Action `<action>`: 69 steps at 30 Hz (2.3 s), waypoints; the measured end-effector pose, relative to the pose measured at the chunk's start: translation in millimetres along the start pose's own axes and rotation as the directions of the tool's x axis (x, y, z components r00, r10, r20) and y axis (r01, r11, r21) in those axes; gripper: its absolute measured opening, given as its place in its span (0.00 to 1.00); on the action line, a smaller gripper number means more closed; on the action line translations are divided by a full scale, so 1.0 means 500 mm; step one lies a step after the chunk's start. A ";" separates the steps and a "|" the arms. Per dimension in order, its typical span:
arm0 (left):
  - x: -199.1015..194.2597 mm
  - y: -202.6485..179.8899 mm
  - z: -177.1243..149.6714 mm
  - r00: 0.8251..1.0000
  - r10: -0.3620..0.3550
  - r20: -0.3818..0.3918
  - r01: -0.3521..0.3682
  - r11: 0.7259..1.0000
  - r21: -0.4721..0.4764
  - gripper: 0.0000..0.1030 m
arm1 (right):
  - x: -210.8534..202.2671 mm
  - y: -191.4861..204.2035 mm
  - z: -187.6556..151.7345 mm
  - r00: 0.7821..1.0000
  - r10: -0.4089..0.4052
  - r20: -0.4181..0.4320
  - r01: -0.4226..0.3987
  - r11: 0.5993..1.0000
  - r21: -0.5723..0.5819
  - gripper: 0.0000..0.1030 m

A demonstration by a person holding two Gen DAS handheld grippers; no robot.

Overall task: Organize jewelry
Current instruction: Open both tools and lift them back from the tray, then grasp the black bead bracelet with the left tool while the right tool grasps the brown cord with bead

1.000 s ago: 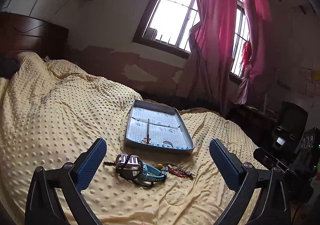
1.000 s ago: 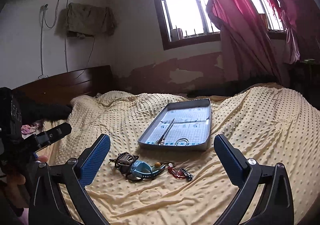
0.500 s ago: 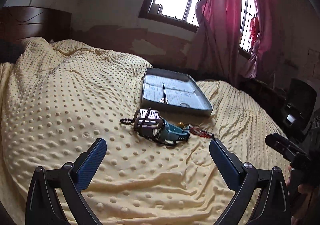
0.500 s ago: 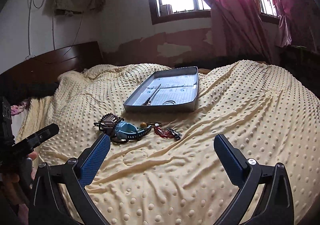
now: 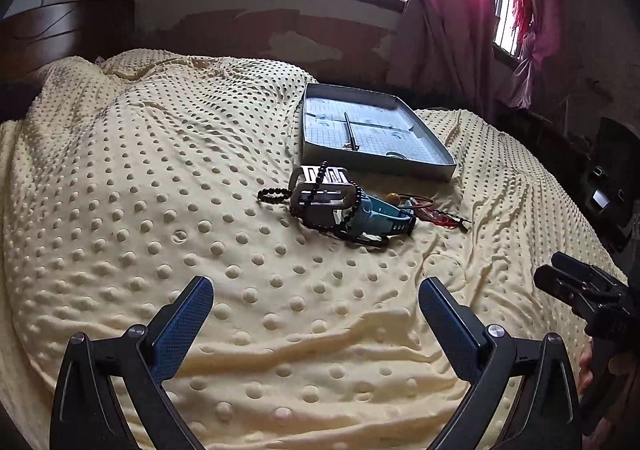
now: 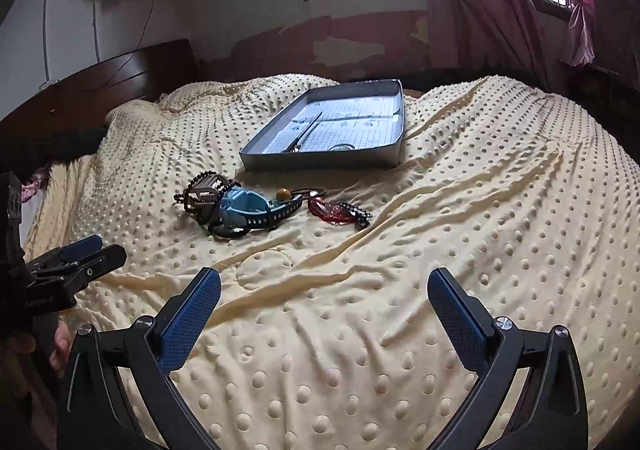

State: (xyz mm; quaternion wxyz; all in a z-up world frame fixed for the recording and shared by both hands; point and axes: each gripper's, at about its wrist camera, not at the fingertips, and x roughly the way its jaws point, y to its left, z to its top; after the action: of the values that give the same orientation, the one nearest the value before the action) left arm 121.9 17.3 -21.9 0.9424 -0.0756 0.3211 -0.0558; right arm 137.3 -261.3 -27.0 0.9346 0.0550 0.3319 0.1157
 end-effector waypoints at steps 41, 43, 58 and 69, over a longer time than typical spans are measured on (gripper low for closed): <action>0.177 0.046 0.104 0.989 -0.148 -0.032 0.147 0.989 -0.034 0.34 | 0.283 0.102 0.164 0.978 0.170 -0.124 -0.188 0.969 -0.157 0.42; 0.187 0.044 0.103 0.987 -0.155 -0.051 0.153 0.988 -0.027 0.32 | 0.303 0.112 0.161 0.976 0.160 -0.147 -0.184 0.968 -0.169 0.37; 0.217 0.039 0.094 0.990 -0.114 -0.085 0.111 0.993 -0.040 0.06 | 0.345 0.114 0.144 0.972 0.121 -0.200 -0.159 0.970 -0.183 0.19; 0.144 0.028 0.091 0.993 -0.117 -0.019 0.115 0.991 -0.063 0.06 | 0.282 0.097 0.141 0.978 0.164 -0.126 -0.182 0.972 -0.145 0.15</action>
State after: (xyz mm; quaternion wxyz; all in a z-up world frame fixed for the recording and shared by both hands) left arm 207.3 24.7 -31.4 0.9310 -0.1225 0.3285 -0.1014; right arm 279.3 -180.6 -49.6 0.9020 0.0039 0.3680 0.2255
